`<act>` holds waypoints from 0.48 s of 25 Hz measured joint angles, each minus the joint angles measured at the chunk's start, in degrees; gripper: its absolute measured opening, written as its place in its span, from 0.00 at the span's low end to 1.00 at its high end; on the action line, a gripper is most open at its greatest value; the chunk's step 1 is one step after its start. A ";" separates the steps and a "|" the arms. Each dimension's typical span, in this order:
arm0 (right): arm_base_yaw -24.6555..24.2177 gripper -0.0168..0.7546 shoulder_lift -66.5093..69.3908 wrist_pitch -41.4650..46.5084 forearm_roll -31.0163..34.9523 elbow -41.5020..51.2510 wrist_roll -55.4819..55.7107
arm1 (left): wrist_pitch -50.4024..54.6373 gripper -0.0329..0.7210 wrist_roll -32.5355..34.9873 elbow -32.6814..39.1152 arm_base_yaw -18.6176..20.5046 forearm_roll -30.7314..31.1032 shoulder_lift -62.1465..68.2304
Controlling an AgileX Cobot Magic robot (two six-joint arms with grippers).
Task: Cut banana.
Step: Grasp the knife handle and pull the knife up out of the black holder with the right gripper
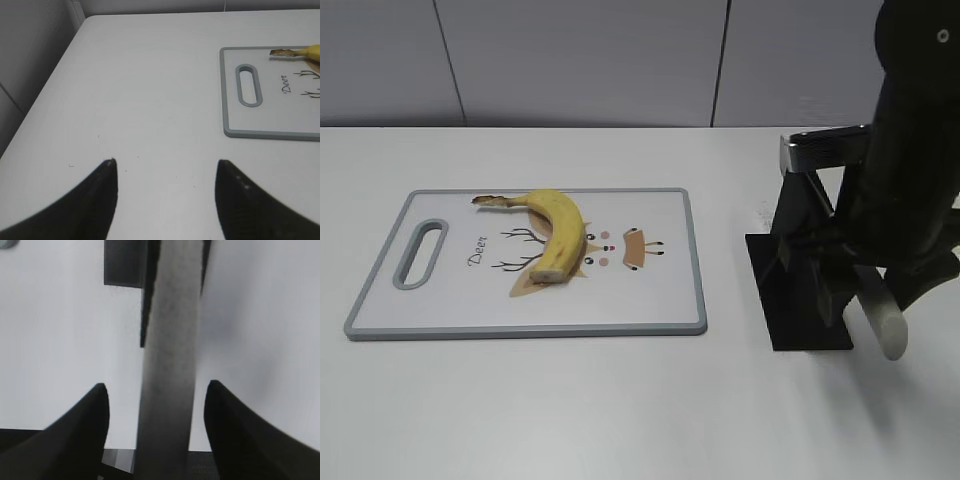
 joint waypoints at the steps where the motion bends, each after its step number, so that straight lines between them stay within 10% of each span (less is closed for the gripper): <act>1: 0.00 0.62 0.42 0.05 0.30 0.00 0.00 | 0.00 0.83 0.00 0.00 0.00 0.00 0.00; 12: 0.00 0.31 1.99 0.13 1.01 0.00 0.35 | 0.00 0.83 0.00 0.00 0.00 0.00 0.00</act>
